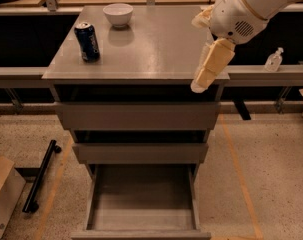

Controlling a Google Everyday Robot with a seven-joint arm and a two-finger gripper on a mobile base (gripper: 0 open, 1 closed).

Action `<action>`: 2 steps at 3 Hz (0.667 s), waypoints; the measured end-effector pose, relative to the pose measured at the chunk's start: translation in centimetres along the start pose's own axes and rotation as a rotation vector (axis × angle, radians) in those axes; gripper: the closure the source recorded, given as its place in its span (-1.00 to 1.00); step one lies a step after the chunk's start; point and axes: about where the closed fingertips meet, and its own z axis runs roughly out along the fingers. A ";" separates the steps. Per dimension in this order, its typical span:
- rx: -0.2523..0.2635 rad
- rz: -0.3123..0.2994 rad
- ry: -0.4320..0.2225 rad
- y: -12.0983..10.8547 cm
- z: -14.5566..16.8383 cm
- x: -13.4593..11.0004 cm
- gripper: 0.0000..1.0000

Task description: Place pepsi can into bottom drawer

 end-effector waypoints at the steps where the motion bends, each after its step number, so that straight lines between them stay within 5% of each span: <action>1: -0.008 0.023 -0.034 0.2 0.4 0.0 -1.00; 2: -0.001 0.025 -0.127 -1.7 3.2 -1.8 -1.00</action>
Offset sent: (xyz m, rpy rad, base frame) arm 0.0804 0.0650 -0.0226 0.2800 -0.0711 0.0172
